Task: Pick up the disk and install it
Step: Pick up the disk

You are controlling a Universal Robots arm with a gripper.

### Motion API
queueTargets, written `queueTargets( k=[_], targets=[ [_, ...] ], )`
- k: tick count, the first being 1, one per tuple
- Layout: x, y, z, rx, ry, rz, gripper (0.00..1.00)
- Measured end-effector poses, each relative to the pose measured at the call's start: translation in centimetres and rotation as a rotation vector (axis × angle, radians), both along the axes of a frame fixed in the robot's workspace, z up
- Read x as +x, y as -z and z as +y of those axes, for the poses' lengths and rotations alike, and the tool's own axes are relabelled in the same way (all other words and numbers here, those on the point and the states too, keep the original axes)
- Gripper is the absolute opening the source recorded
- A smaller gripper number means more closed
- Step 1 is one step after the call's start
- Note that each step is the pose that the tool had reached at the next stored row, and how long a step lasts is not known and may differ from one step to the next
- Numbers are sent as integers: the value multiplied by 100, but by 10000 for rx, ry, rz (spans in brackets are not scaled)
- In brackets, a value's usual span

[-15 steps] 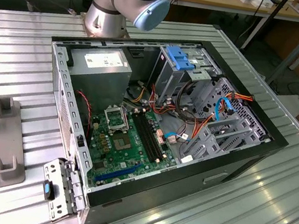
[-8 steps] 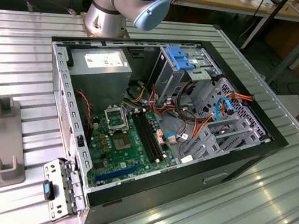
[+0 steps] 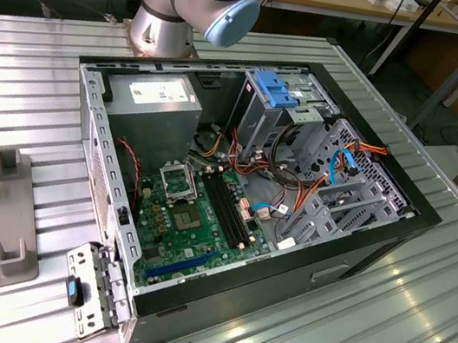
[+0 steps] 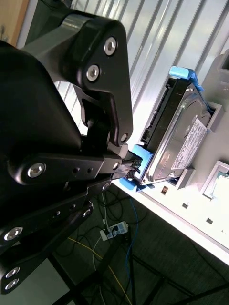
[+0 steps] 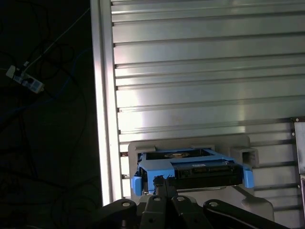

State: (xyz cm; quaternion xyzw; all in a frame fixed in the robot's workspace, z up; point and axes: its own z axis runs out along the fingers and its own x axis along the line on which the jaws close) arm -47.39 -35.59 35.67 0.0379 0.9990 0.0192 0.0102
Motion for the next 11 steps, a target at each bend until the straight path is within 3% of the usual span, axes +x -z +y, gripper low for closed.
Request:
queueTargets(
  k=[7,11],
  targets=[
    [0,1,0,-3,-143,-1,11],
    [0,1,0,-3,-1682,-1,11]
  ],
)
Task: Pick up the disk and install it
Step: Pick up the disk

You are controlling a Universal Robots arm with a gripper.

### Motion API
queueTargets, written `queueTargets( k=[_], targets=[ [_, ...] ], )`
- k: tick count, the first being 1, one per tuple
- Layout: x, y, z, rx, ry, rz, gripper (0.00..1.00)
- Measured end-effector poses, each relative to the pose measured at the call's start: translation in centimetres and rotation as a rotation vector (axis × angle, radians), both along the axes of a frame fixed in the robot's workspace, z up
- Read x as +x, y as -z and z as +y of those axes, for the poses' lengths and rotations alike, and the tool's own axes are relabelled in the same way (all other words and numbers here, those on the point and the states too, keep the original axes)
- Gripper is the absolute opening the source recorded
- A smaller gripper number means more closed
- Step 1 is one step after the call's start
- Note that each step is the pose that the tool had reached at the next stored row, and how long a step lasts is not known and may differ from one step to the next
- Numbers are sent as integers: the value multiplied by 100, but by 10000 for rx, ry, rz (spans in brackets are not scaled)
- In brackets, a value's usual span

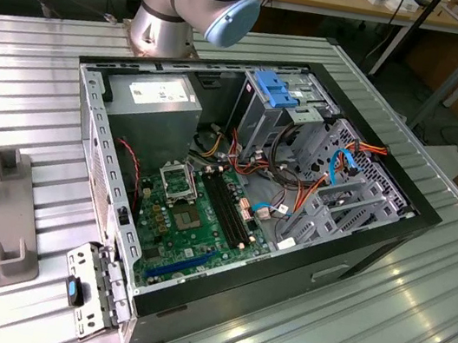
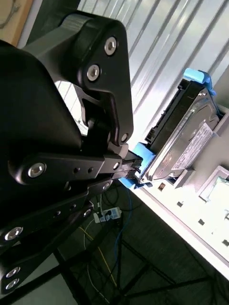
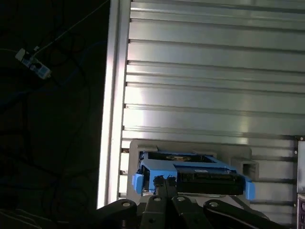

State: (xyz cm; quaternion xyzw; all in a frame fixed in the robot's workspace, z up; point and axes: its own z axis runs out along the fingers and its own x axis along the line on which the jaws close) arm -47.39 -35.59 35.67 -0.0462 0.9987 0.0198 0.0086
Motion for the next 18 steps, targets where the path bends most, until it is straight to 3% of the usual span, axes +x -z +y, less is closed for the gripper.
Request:
queueTargets(
  k=[3,5,9,12,14,18],
  targets=[
    [0,0,0,0,-688,0,11],
    [0,0,0,0,-1713,-1,11],
    [0,0,0,0,-2780,-1,11],
    [0,1,0,-1,-4043,0,11],
    [0,1,0,-1,-4459,-1,11],
    [0,4,0,0,-6192,-1,11]
  ],
)
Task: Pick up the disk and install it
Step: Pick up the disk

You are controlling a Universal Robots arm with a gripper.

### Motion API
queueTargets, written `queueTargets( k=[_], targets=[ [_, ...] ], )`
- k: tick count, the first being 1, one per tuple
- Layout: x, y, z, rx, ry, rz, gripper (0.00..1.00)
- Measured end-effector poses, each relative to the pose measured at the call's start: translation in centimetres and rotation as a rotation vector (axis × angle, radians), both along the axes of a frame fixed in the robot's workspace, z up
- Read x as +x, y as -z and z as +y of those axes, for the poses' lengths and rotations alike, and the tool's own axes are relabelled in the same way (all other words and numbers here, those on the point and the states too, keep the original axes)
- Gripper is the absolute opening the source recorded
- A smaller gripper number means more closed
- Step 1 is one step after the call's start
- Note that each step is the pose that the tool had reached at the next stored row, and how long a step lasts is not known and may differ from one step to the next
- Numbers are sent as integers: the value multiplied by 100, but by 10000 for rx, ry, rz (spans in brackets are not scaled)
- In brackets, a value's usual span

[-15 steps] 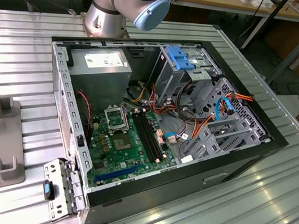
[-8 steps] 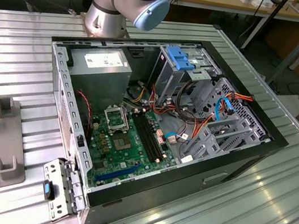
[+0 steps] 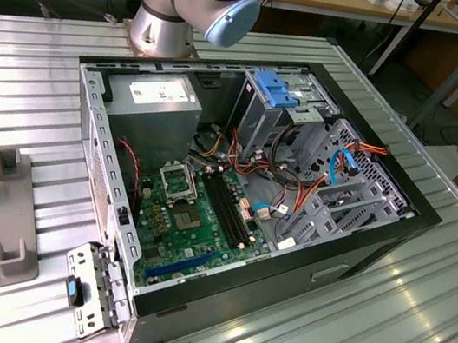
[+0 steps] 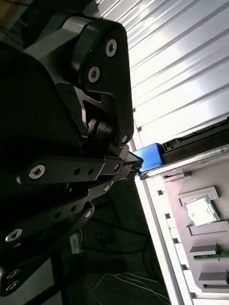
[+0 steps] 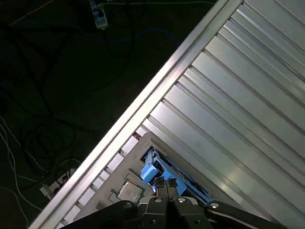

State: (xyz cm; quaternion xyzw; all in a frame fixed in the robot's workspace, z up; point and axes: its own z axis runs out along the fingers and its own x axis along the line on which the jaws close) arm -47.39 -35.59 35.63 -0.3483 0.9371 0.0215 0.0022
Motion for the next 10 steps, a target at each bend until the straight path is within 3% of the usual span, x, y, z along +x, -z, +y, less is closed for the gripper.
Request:
queueTargets(
  k=[1,3,5,8,10],
  targets=[
    [0,1,-1,0,-568,1,11],
    [0,2,0,0,-1276,1,11],
    [0,3,0,0,-1712,1,11],
    [0,5,0,0,-2813,1,11],
    [1,6,0,0,-3172,1,11]
  ],
)
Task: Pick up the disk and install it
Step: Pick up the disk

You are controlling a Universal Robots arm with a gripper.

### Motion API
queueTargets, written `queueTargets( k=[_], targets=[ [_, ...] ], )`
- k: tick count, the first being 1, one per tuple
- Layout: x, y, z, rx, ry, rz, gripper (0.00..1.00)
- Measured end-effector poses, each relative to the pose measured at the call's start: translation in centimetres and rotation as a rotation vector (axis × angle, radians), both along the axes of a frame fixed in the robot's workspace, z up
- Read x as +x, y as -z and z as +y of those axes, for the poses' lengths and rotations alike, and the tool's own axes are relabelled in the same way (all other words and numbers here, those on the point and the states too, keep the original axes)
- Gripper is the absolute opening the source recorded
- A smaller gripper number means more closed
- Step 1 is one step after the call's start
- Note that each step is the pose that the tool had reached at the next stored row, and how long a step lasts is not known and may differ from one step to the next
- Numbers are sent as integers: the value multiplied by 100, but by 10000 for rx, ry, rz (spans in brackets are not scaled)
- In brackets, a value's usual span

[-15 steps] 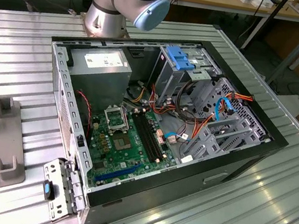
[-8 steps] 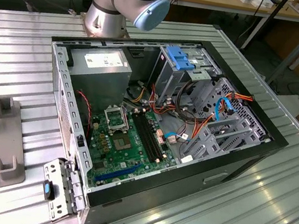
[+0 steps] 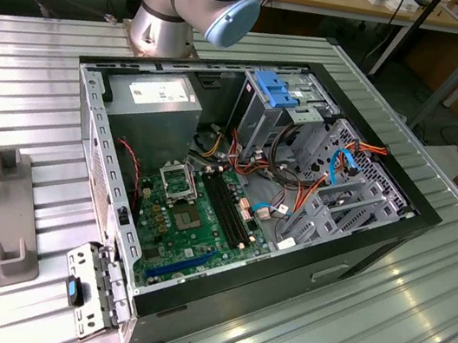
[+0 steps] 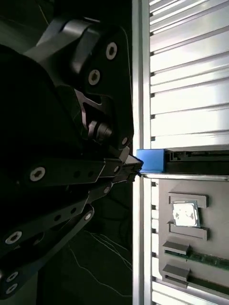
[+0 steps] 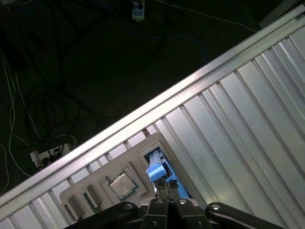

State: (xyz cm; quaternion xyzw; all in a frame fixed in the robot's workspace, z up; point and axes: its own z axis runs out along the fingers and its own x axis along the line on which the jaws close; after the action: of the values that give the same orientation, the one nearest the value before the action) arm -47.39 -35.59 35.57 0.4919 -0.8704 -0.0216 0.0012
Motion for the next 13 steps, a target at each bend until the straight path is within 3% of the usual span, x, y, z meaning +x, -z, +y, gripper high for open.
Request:
queueTargets(
  k=[5,8,12,13],
  targets=[
    [0,3,0,0,-1205,0,11],
    [0,6,0,0,-2421,0,11],
    [-1,6,0,-1,-3405,0,11],
    [0,7,0,-1,-3410,0,11]
  ],
)
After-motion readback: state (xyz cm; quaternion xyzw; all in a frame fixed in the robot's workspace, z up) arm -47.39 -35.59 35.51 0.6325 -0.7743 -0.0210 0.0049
